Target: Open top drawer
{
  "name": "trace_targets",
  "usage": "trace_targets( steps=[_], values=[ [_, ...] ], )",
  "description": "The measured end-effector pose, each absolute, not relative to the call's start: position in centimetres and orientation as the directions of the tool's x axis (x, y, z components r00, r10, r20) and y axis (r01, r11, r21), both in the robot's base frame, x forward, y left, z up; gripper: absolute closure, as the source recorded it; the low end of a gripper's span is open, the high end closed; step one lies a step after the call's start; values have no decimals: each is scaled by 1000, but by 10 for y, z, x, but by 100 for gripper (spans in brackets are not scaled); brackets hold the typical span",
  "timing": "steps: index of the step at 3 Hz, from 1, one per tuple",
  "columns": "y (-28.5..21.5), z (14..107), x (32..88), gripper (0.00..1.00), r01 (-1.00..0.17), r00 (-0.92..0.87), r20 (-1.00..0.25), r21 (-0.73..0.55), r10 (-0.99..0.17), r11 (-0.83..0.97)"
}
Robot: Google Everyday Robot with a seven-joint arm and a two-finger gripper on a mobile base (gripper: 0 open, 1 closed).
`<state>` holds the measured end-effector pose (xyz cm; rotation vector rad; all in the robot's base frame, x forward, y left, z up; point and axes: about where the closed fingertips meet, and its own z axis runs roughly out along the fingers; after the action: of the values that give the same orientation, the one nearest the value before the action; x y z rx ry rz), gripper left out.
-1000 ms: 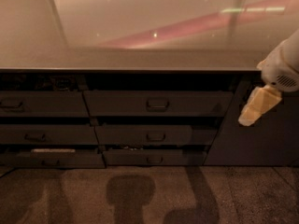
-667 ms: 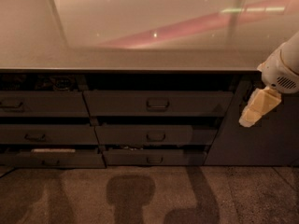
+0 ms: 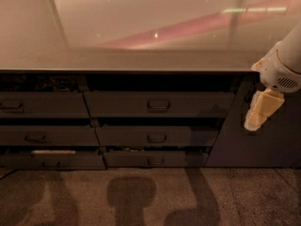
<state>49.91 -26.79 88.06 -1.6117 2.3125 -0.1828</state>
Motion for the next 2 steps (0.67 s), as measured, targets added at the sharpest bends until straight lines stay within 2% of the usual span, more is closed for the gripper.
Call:
trace_targets(
  steps=[1, 2],
  values=[
    [-254, 880, 489, 0, -940, -147, -65, -302, -987, 160],
    [-246, 871, 482, 0, -955, 8, 98, -294, -995, -36]
  ],
)
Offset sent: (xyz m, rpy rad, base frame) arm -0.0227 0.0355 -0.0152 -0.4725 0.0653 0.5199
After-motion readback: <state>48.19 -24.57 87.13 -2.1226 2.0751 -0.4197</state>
